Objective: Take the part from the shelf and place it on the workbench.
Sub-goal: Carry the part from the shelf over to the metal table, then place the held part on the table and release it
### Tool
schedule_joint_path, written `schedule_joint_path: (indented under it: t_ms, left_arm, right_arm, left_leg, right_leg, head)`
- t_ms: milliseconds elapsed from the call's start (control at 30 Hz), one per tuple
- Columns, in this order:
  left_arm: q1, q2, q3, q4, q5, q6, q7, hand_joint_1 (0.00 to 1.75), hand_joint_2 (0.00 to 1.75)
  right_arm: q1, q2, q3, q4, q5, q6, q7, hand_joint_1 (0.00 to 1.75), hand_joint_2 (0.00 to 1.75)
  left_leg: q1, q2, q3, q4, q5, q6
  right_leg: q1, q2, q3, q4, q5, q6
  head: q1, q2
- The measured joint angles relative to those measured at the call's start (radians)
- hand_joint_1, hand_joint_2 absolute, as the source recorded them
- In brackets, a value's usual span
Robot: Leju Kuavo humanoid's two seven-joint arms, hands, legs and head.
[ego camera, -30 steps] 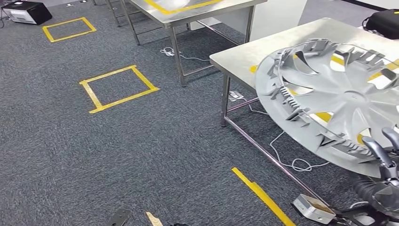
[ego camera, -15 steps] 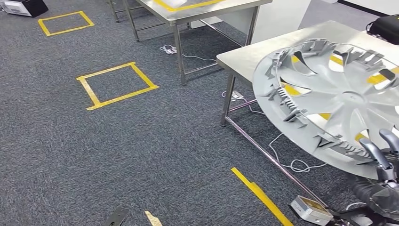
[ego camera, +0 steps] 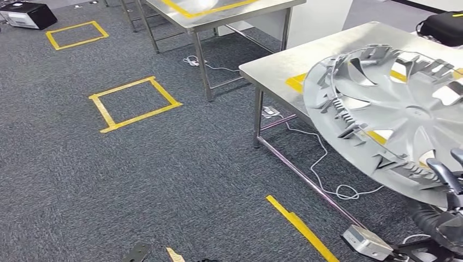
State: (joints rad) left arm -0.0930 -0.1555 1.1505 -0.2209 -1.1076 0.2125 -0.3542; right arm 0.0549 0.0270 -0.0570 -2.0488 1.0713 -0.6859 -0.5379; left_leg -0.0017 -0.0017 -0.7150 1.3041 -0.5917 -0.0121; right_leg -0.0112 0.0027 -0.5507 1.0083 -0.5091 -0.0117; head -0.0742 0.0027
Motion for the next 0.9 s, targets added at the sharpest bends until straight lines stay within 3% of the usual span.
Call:
schedule_joint_path:
  t_ms: [33,67,100,167,200,333,400,467,500,533,600,633,667,700,833,900]
  left_arm:
    - [0.001,0.0,0.0,0.0,0.0,0.0,0.0,0.0,1.75]
    - [0.001,0.0,0.0,0.0,0.001,0.0,0.0,0.0,1.75]
    - [0.001,0.0,0.0,0.0,0.001,0.0,0.0,0.0,1.75]
    - [0.0,0.003,0.001,0.0,0.001,0.0,0.0,0.0,1.75]
    - [0.0,0.004,0.001,0.0,0.001,0.0,0.0,0.0,1.75]
    - [0.002,0.004,0.001,0.0,0.001,0.0,0.0,0.0,1.75]
    - [0.0,0.004,0.001,0.0,0.001,0.0,0.0,0.0,1.75]
    - [-0.001,0.003,0.002,0.0,0.001,0.0,0.0,0.0,1.75]
    - [0.0,0.001,0.002,0.0,0.001,0.0,0.0,0.0,1.75]
    - [0.001,0.0,0.002,0.0,0.001,-0.001,0.0,0.0,1.75]
    - [0.002,-0.002,0.002,0.0,0.001,-0.001,0.0,0.0,1.75]
    - [0.002,-0.002,0.002,0.0,0.001,-0.002,0.0,0.0,1.75]
    - [0.001,-0.002,0.002,0.0,0.001,-0.002,0.0,0.0,1.75]
    - [0.0,-0.002,0.003,0.0,0.001,-0.002,0.0,0.0,1.75]
    - [-0.002,-0.002,0.008,0.0,0.001,0.0,0.001,0.0,1.75]
    - [-0.004,-0.002,0.009,0.0,0.001,0.008,0.004,0.0,1.75]
  right_arm:
    - [0.002,0.0,0.0,0.0,0.0,0.0,0.0,1.75,1.75]
    - [0.004,0.0,0.0,-0.001,0.0,0.0,0.0,1.75,1.75]
    - [0.005,-0.001,0.0,-0.001,0.0,0.0,0.0,1.75,1.75]
    - [0.006,-0.001,0.0,-0.002,-0.001,0.0,0.0,1.75,1.75]
    - [0.006,-0.001,0.0,-0.002,-0.001,0.0,0.0,1.75,1.75]
    - [0.01,-0.004,0.0,-0.006,-0.001,0.0,0.001,1.75,1.75]
    - [0.009,-0.007,0.0,-0.007,-0.001,-0.001,0.0,1.75,1.75]
    - [0.008,-0.007,0.002,-0.007,-0.001,-0.001,0.0,1.75,1.75]
    - [0.009,-0.009,0.003,-0.007,-0.001,-0.001,0.002,1.75,1.75]
    - [0.011,-0.01,0.004,-0.007,-0.001,-0.001,0.006,1.75,1.75]
    - [0.013,-0.015,0.004,-0.007,0.0,-0.001,0.014,1.75,1.75]
    - [0.013,-0.017,0.004,-0.006,0.001,-0.001,0.017,1.75,1.75]
    - [0.012,-0.019,0.005,-0.007,0.001,-0.001,0.017,1.75,1.75]
    - [0.012,-0.02,0.006,-0.007,0.002,-0.001,0.017,1.75,1.75]
    - [0.015,-0.022,0.007,-0.009,0.003,-0.001,0.019,1.75,1.75]
    - [0.015,-0.023,0.007,-0.01,0.002,-0.001,0.021,1.75,1.75]
  left_leg:
    - [0.0,0.0,-0.001,-0.009,0.02,0.004]
    - [-0.002,0.0,0.016,-0.055,0.056,0.01]
    - [-0.005,0.0,0.044,-0.126,0.097,0.019]
    - [-0.013,0.0,0.096,-0.244,0.141,0.037]
    - [-0.017,0.0,0.108,-0.274,0.144,0.043]
    - [-0.014,-0.001,0.132,-0.309,0.136,0.052]
    - [-0.01,-0.002,0.146,-0.318,0.134,0.056]
    - [-0.011,-0.002,0.15,-0.318,0.128,0.058]
    - [-0.011,-0.002,0.153,-0.317,0.124,0.057]
    - [-0.011,-0.002,0.159,-0.317,0.119,0.056]
    - [-0.01,-0.002,0.177,-0.316,0.106,0.052]
    - [-0.01,-0.002,0.186,-0.316,0.098,0.048]
    - [-0.011,-0.002,0.191,-0.314,0.092,0.043]
    - [-0.012,-0.001,0.192,-0.312,0.086,0.037]
    - [-0.012,0.0,0.194,-0.29,0.071,0.018]
    - [-0.008,0.0,0.152,-0.207,0.042,0.007]
  right_leg:
    - [0.001,0.002,0.005,0.0,-0.004,0.0]
    - [0.003,0.003,0.01,0.0,-0.008,0.001]
    - [0.003,0.005,0.016,-0.001,-0.012,0.002]
    - [0.005,0.006,0.023,-0.002,-0.02,0.009]
    - [0.005,0.006,0.024,-0.004,-0.021,0.013]
    - [0.002,0.003,0.022,0.017,-0.022,0.034]
    - [0.002,0.003,-0.022,0.094,-0.065,0.04]
    - [0.001,0.003,-0.101,0.216,-0.111,0.046]
    - [0.001,0.003,-0.133,0.256,-0.115,0.049]
    - [0.001,0.002,-0.148,0.258,-0.097,0.051]
    - [-0.001,0.0,-0.122,0.157,-0.009,0.051]
    - [-0.001,-0.002,-0.1,0.096,0.024,0.051]
    - [0.0,-0.005,-0.08,0.044,0.038,0.047]
    - [0.002,-0.006,-0.068,0.017,0.041,0.04]
    - [0.002,-0.005,-0.048,0.003,0.035,0.01]
    - [0.0,-0.006,-0.037,0.002,0.032,0.002]
  head:
    - [0.0,0.0]
    - [0.0,0.0]
    - [0.0,0.0]
    - [0.001,0.0]
    - [0.002,0.0]
    - [0.003,0.0]
    - [0.006,0.0]
    - [0.007,0.0]
    - [0.007,0.0]
    - [0.007,0.0]
    - [0.008,0.0]
    - [0.008,0.0]
    - [0.009,0.0]
    - [0.01,0.0]
    - [0.008,0.0]
    - [0.007,0.0]
